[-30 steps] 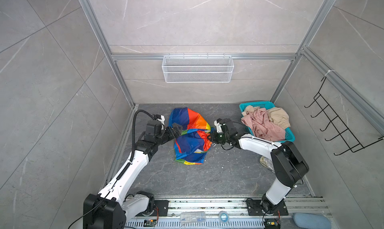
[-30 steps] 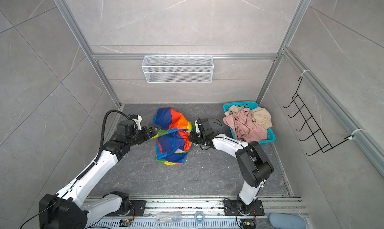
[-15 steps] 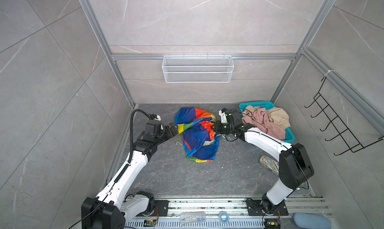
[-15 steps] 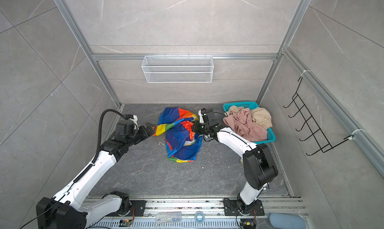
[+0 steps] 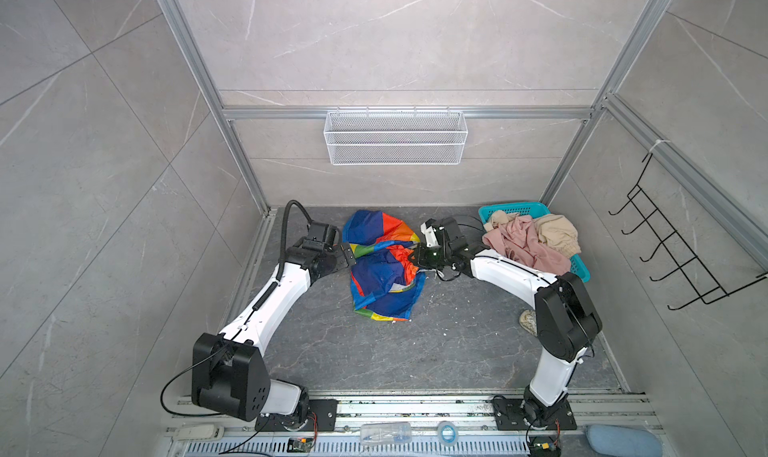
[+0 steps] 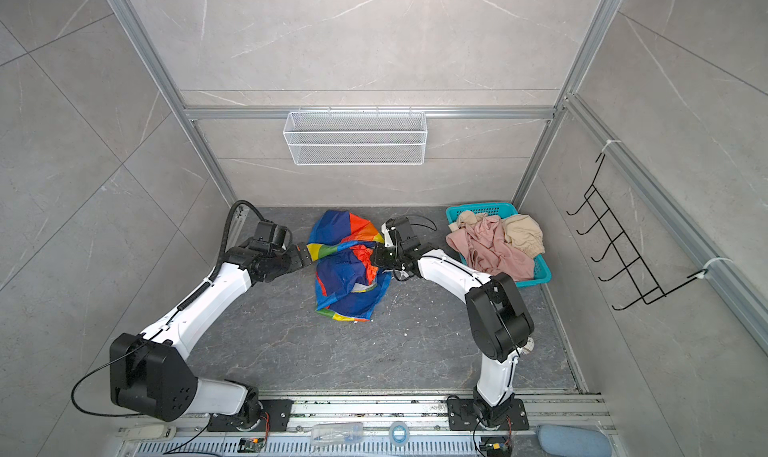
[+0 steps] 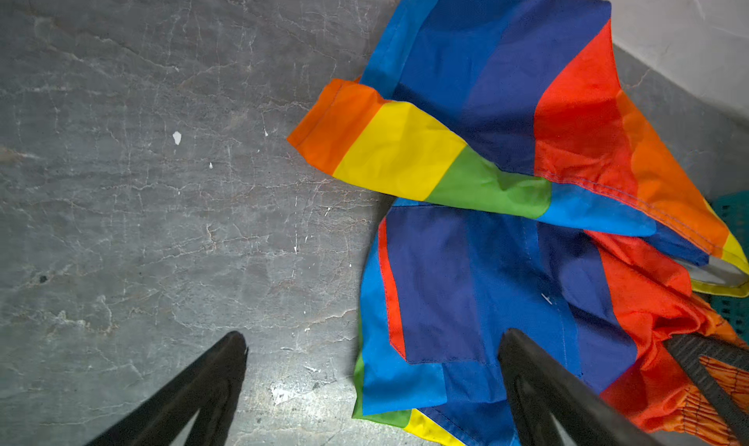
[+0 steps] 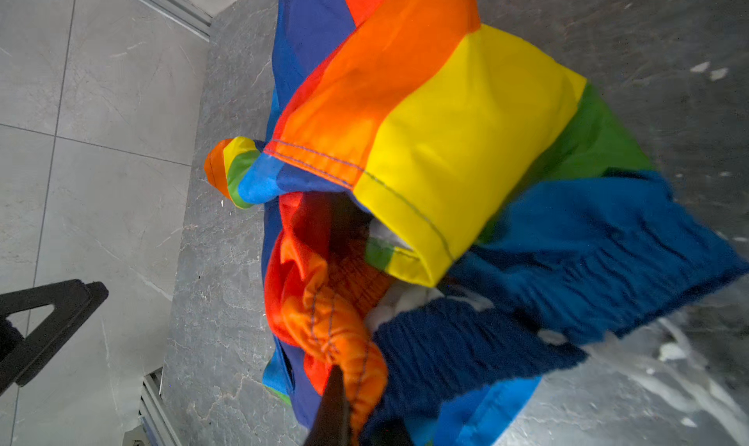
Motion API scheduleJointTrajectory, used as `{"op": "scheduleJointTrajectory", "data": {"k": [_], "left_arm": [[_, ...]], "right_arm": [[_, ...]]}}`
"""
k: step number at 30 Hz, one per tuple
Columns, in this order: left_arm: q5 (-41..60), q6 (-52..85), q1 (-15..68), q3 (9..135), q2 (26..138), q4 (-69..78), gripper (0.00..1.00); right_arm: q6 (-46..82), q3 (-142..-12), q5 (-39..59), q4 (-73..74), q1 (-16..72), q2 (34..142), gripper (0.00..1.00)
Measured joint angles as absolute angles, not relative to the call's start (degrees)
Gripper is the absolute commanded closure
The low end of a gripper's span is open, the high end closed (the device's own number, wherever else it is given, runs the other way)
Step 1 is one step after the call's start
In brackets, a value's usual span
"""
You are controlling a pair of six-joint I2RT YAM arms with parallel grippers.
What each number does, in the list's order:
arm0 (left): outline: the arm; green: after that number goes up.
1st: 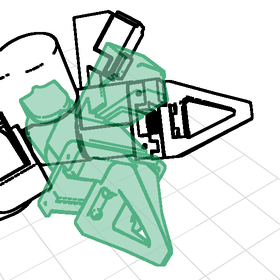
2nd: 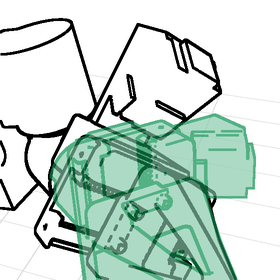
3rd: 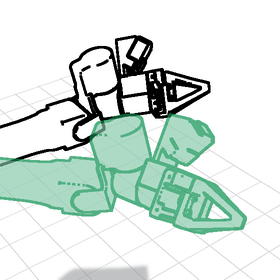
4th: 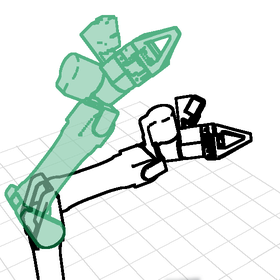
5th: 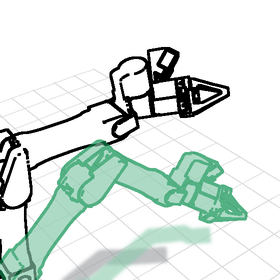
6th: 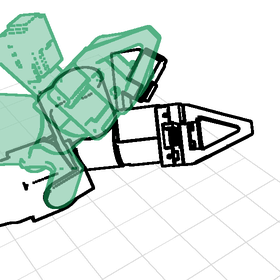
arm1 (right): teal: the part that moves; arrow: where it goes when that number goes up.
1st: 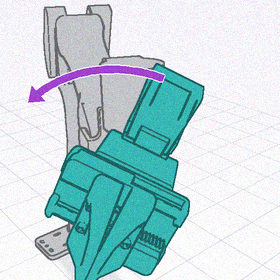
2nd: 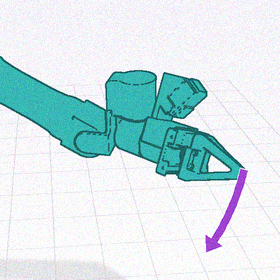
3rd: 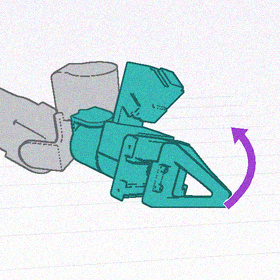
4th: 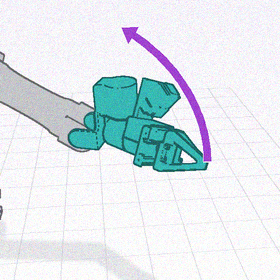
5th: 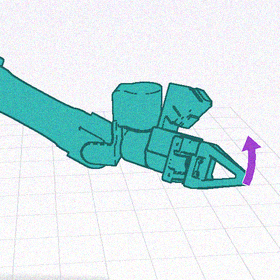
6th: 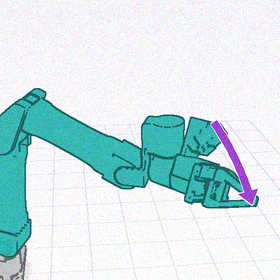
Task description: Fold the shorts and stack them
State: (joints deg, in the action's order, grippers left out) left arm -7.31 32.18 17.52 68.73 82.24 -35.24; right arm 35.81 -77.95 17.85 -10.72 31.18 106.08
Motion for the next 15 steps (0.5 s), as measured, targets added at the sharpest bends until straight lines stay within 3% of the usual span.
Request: {"op": "scheduleJointTrajectory", "data": {"k": [15], "left_arm": [[-16.71,18.55,28.03,81.43,92.6,-42.11,0.0]], "right_arm": [[31.97,-85.71,17.74,-15.77,26.85,107.18,0.97]]}}
